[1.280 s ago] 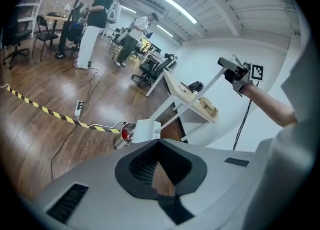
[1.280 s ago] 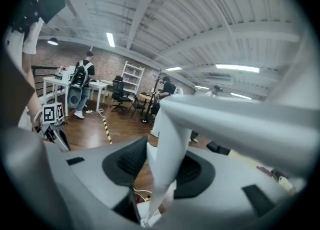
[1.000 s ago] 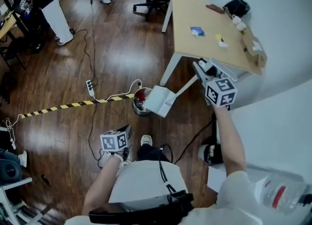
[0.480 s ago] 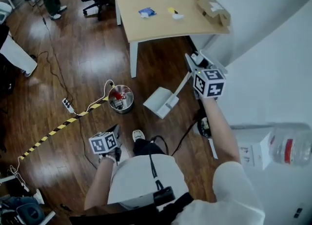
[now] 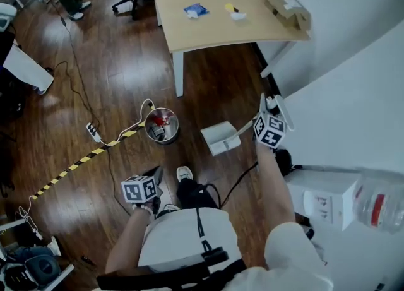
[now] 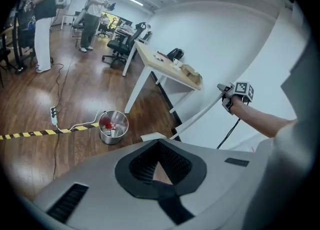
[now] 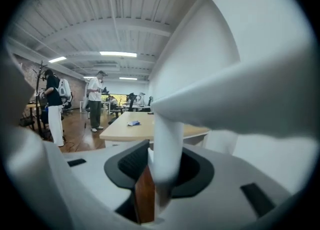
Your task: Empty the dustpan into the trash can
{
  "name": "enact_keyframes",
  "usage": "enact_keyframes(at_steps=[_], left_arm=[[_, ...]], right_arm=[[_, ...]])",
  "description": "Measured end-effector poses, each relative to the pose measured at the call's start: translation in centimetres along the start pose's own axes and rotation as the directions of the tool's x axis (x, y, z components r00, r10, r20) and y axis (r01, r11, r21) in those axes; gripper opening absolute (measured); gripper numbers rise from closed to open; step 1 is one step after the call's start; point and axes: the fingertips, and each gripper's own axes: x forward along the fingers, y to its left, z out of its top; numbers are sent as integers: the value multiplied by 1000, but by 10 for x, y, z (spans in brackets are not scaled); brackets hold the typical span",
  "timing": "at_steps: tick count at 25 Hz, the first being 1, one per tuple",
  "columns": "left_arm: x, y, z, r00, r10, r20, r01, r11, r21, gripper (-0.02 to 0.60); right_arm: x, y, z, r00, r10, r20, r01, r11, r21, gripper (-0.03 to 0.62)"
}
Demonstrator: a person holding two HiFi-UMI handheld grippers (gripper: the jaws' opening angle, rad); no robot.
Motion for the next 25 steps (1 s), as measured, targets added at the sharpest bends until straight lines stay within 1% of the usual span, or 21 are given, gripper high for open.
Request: enact_keyframes(at_steps=[2,4,7,9,13,15,18,21,25], left_arm=[[1,5,-2,1000,18,-9,-18,1000,-13,-2],[5,8,-1,999,31,-11,-31,999,-20,-2],[10,11,5,999,52,-15,-52,999,-9,-2],[10,15,14,998,60,-10,-60,998,-6,-2],[8,24,29,997,77,13,-77,997,-15,-2],[4,31,31,996,93,15,-93,995,-24,-2],[-2,42,32,994,108,22,-107,993,-47,-2],[-7,51,30,993,116,31,-114,991,-71,-2],[-10,55,19,993,114,25,-111,990,-82,-2]], right_arm=[[14,-4,-16,999,-41,7,40,999,36,143],[31,0,-29,998,-56,7,56,997,52,143],[53,11,-51,997,-82,-8,83,993,82,147],[66,25,-65,995,-96,-14,97,990,106,151],[88,65,-91,995,-93,-33,97,979,180,172],[91,81,-114,991,-112,-70,125,967,222,195],[80,95,-143,979,-174,-108,196,946,257,209],[65,99,-148,968,-220,-123,246,929,277,209],[54,91,-160,935,-285,-211,342,886,314,214]])
